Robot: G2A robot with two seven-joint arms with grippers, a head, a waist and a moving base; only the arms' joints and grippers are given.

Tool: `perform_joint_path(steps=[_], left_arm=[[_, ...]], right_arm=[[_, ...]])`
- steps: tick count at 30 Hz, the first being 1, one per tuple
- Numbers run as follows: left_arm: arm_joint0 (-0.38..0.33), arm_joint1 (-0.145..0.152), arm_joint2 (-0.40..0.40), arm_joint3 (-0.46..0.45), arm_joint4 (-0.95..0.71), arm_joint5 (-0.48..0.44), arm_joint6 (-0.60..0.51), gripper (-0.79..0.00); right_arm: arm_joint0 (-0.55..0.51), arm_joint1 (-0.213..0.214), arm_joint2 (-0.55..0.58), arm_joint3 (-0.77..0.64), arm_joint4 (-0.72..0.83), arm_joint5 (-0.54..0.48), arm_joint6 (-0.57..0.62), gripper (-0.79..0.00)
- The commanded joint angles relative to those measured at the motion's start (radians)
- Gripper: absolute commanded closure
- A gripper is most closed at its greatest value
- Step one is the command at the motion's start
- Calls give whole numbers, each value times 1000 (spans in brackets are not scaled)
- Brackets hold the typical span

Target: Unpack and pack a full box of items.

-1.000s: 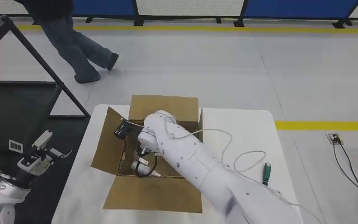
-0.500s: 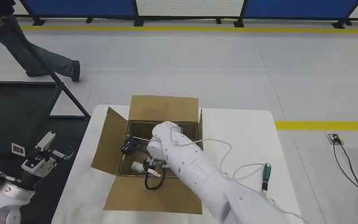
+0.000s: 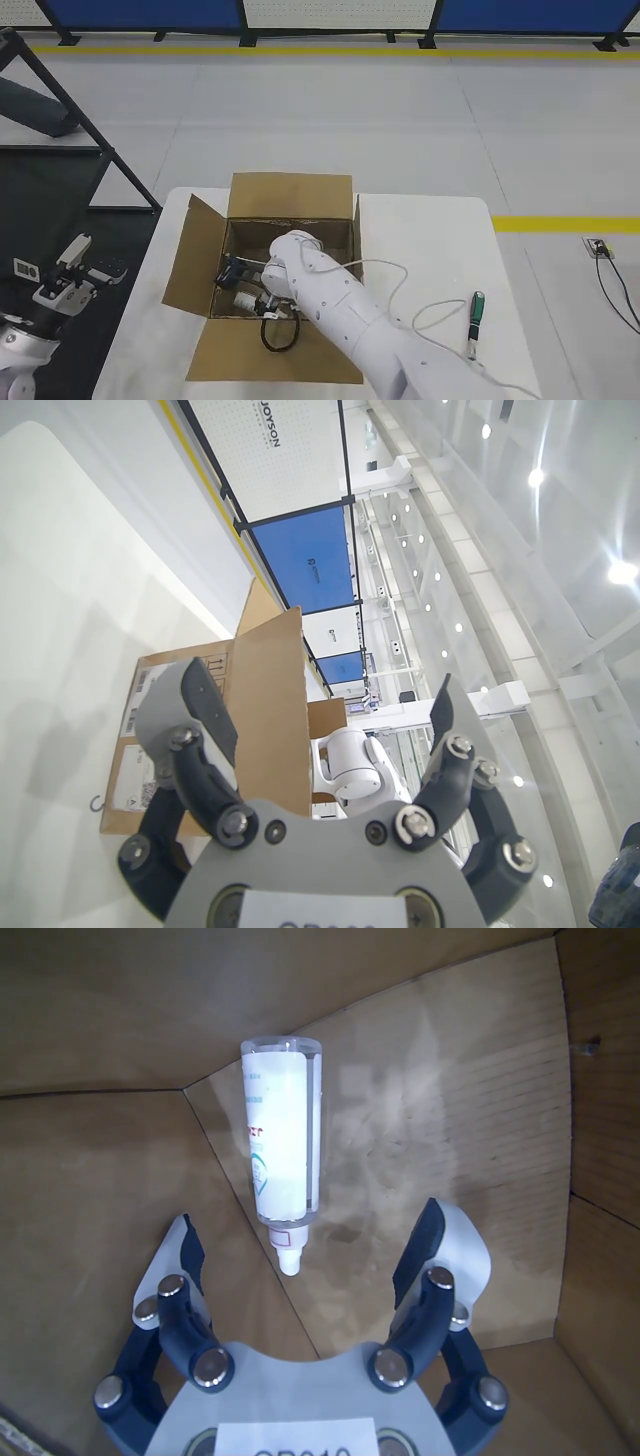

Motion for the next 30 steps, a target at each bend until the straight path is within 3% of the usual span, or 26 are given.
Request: perform_joint_path(steps=[1,3,6,13,22,27,28,30], left_arm=[[-2,0,-2,4,0,1,-1,-785],[-4,0,-3,8,-2,2,-2,-785],[-7,0,-6,14,-5,2,-4,-785],[-8,0,-8,17,-6,2,-6,-785],[-8,0,-8,17,-6,2,-6,-785],[-8,0,-8,17,-6,2,-6,-785],[-8,0,-8,17,-6,2,-6,-785],[-8,0,-8,17,-6,2,-6,-785]], right_arm=[[-5,0,-3,3,8,-1,2,-785],[-12,-1,-7,5,14,2,0,-779],[-19,-1,-15,8,18,14,-7,-696],[-21,-1,-16,10,22,18,-14,-425],[-21,-1,-16,10,22,18,-14,-376],[-21,-1,-16,10,22,18,-14,-280],[-21,-1,-16,10,22,18,-14,-320],[-21,-1,-16,10,22,18,-14,-785]])
